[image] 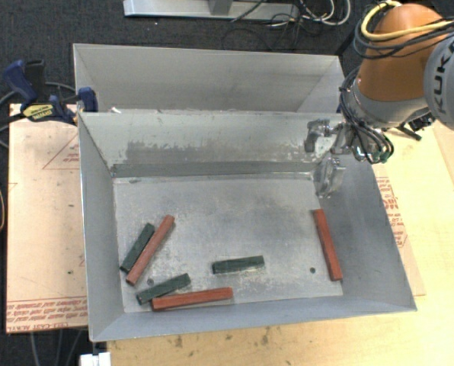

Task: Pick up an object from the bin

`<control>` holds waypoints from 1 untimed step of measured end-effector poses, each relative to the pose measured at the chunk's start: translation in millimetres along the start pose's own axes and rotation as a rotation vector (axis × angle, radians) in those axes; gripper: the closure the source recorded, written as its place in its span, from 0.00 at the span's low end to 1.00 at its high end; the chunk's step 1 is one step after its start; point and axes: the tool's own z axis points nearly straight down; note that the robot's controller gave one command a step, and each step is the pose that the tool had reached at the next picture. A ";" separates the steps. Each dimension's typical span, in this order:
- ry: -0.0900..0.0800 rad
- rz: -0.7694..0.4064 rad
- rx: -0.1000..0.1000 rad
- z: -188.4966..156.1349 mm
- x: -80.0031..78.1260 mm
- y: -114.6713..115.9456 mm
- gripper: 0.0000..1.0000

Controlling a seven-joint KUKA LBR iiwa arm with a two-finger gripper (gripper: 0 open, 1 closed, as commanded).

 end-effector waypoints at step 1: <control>0.004 0.000 -0.004 48.6 70.5 66.4 0.00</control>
Offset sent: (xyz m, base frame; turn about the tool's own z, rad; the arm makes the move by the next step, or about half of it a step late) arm -0.0675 0.0611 -0.0445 0.0068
